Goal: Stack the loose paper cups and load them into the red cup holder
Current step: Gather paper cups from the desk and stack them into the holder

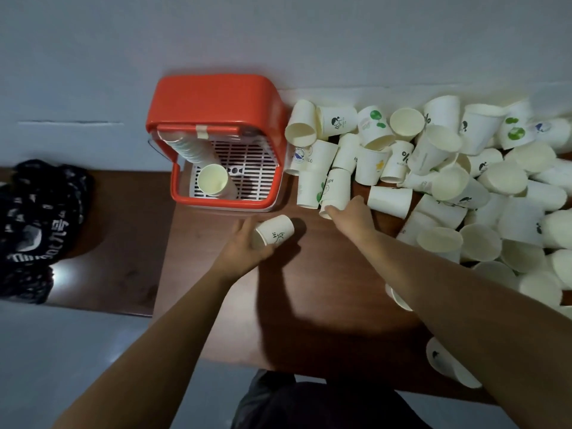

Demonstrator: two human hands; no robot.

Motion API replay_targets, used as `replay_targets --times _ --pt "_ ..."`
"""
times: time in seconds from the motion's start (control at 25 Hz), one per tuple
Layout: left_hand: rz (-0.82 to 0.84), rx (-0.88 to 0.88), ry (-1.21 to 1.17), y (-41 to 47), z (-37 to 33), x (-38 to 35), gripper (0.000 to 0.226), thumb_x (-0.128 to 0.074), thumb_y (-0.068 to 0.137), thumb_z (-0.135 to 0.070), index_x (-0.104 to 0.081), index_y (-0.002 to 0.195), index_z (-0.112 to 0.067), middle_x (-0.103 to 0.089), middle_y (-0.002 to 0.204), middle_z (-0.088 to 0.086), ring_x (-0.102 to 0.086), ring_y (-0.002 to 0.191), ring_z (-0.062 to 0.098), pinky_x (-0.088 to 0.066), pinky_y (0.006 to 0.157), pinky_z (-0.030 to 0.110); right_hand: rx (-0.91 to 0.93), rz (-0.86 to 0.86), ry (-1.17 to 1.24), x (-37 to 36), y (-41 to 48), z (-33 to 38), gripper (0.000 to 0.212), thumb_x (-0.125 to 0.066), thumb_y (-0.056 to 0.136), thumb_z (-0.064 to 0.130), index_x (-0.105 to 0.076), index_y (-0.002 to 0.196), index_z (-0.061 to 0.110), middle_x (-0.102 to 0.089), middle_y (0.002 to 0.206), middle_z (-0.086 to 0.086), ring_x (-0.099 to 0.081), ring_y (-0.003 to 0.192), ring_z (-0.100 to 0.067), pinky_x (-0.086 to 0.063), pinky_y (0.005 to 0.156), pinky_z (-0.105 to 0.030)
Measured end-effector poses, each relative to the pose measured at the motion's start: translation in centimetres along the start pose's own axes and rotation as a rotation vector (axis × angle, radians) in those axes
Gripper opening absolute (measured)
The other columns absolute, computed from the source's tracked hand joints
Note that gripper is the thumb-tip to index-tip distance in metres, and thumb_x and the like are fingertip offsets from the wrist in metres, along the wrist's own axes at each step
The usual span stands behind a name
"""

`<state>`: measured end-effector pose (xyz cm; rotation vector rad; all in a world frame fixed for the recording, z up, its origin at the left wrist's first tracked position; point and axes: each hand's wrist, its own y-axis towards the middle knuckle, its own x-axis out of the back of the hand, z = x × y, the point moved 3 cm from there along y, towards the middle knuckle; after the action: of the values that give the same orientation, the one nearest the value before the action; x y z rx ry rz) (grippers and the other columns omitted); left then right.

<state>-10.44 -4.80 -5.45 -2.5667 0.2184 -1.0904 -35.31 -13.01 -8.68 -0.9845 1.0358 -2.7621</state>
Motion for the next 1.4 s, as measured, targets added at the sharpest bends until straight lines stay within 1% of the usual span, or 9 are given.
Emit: replay_targets --times 0.12,0.24,0.44,0.64,0.76,0.88,1.08,1.24,1.4 --pt "0.005 0.004 -0.090 0.3 1.7 0.9 0.065 -0.079 0.078 -0.028 -0.045 0.132 -0.019 -0.043 0.123 0.002 -0.048 0.111 0.012 -0.045 0.093 0.029 -0.038 -0.029 -0.010 0.8 -0.9 0.3 0.073 -0.072 0.081 0.037 -0.037 0.134 0.001 -0.051 0.132 -0.018 -0.057 0.110 -0.031 -0.042 0.067 -0.028" --pt "0.019 -0.022 -0.178 0.9 2.3 2.2 0.067 -0.082 0.075 -0.033 -0.042 0.127 -0.023 -0.051 0.124 0.003 -0.055 0.111 0.017 -0.050 0.090 0.031 -0.032 -0.098 -0.102 2.1 -3.5 1.3 0.070 -0.071 0.081 0.034 -0.038 0.134 0.003 -0.041 0.136 -0.020 -0.052 0.115 -0.033 -0.043 0.083 -0.032" --pt "0.032 -0.160 -0.201 1.8 1.6 6.6 0.058 -0.082 0.076 -0.035 -0.045 0.120 -0.027 -0.054 0.119 -0.001 -0.058 0.109 0.019 -0.053 0.090 0.036 0.211 -0.325 -0.248 3.5 -8.1 4.5 0.070 -0.077 0.072 0.031 -0.043 0.127 0.004 -0.048 0.124 -0.018 -0.052 0.112 -0.037 -0.045 0.088 -0.038" --pt "-0.190 -0.273 -0.137 2.3 1.6 13.1 0.059 -0.076 0.082 -0.040 -0.049 0.132 -0.024 -0.044 0.134 -0.002 -0.045 0.123 0.014 -0.044 0.105 0.040 0.477 -0.594 -0.341 3.0 -11.8 7.7 0.061 -0.071 0.072 0.033 -0.052 0.117 -0.004 -0.053 0.106 -0.020 -0.053 0.095 -0.039 -0.048 0.079 -0.042" --pt "-0.326 -0.235 -0.256 2.5 2.2 16.1 0.066 -0.077 0.081 -0.035 -0.042 0.136 -0.024 -0.046 0.134 -0.004 -0.050 0.122 0.012 -0.047 0.101 0.034 0.646 -0.683 -0.346 1.3 -13.3 9.5 0.063 -0.061 0.077 0.040 -0.053 0.119 -0.007 -0.053 0.104 -0.022 -0.053 0.091 -0.036 -0.052 0.080 -0.042" --pt "-0.356 -0.158 -0.283 3.2 3.1 17.3 0.061 -0.077 0.081 -0.036 -0.047 0.130 -0.015 -0.050 0.123 0.000 -0.056 0.112 0.016 -0.051 0.098 0.041 0.668 -0.615 -0.259 -0.7 -14.1 11.6 0.062 -0.069 0.079 0.033 -0.050 0.125 -0.003 -0.051 0.111 -0.020 -0.055 0.094 -0.032 -0.048 0.082 -0.032" --pt "-0.263 -0.150 -0.016 6.3 4.4 17.2 0.070 -0.078 0.079 -0.044 -0.047 0.136 -0.017 -0.039 0.141 0.008 -0.045 0.127 0.028 -0.041 0.105 0.042 0.614 -0.495 -0.183 -3.5 -13.7 13.6 0.068 -0.073 0.079 0.034 -0.045 0.134 0.006 -0.047 0.121 -0.014 -0.052 0.105 -0.025 -0.048 0.089 -0.034" --pt "-0.147 -0.187 0.127 8.1 5.2 15.4 0.072 -0.080 0.077 -0.039 -0.049 0.138 -0.017 -0.041 0.140 0.008 -0.044 0.127 0.029 -0.042 0.104 0.041 0.527 -0.420 -0.114 -4.9 -13.1 15.2 0.077 -0.077 0.080 0.033 -0.037 0.141 0.008 -0.046 0.133 -0.010 -0.047 0.119 -0.020 -0.037 0.093 -0.024" --pt "-0.035 -0.183 0.209 9.7 6.1 13.7 0.080 -0.082 0.077 -0.037 -0.046 0.145 -0.019 -0.040 0.142 0.009 -0.041 0.131 0.030 -0.037 0.108 0.041 0.494 -0.354 -0.098 -6.0 -12.0 16.8 0.069 -0.077 0.079 0.034 -0.044 0.135 0.012 -0.048 0.131 -0.005 -0.046 0.108 -0.011 -0.038 0.088 -0.024"
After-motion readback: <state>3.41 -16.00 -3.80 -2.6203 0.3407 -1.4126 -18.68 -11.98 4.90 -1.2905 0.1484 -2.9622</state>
